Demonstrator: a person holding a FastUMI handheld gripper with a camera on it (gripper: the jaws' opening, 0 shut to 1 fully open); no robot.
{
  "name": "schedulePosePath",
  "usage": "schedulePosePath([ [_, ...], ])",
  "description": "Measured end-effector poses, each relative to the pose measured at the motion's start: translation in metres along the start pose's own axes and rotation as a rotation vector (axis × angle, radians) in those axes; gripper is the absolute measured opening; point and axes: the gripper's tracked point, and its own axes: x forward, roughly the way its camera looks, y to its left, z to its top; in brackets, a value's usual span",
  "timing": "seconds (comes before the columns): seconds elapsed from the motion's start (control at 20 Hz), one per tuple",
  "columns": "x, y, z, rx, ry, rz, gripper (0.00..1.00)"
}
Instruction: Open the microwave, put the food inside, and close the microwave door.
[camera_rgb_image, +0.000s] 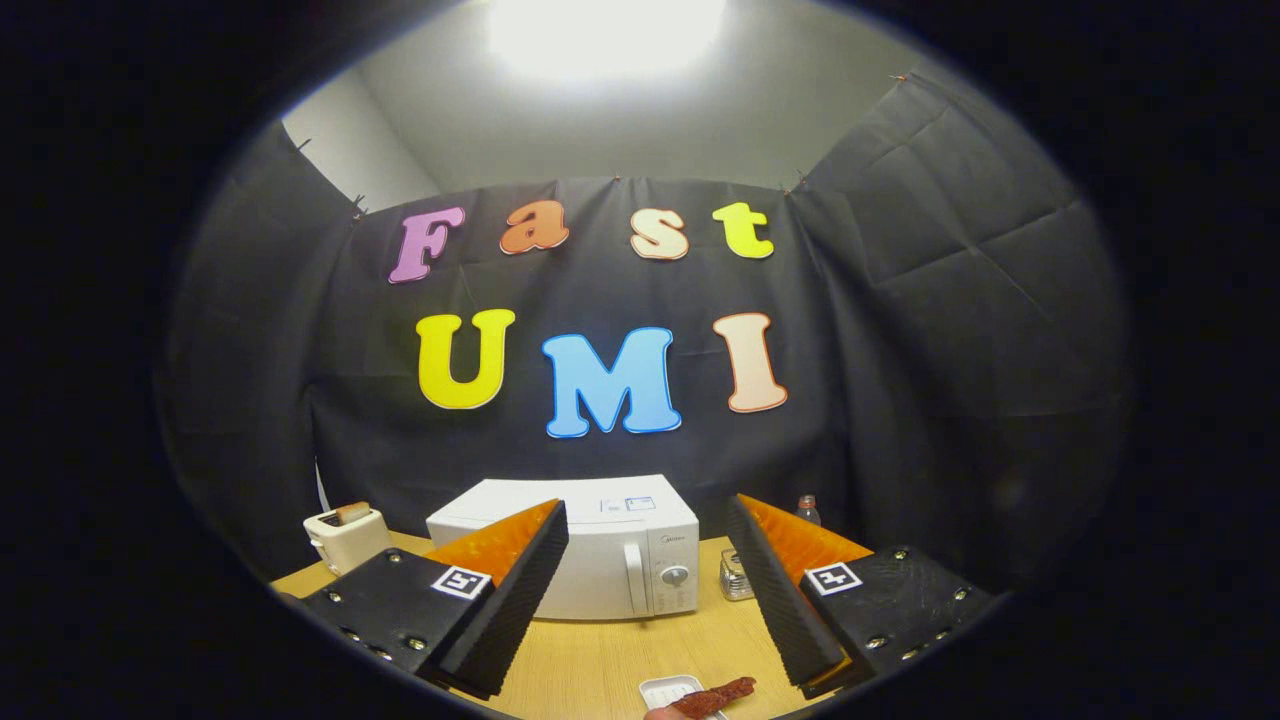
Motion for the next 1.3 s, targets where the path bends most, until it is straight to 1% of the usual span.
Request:
schedulePosePath([
  [0.1,0.001,-0.007,-0.008,-0.028,0.023,0.012,0.98],
  [0.2,0.006,-0.014,-0.003,-0.031,0.01,0.015,0.99],
  [0.5,0.02,-0.03,-0.01,0.037,0.019,0.012,0.98],
  [0.7,0.034,-0.033,-0.018,0.037,0.03,0.024,0.98],
  [0.9,0.057,-0.028,-0.027,0.056,0.037,0.065,0.99],
  [1.3,0.112,-0.018,-0.073,0.032,0.097,0.143,0.99],
])
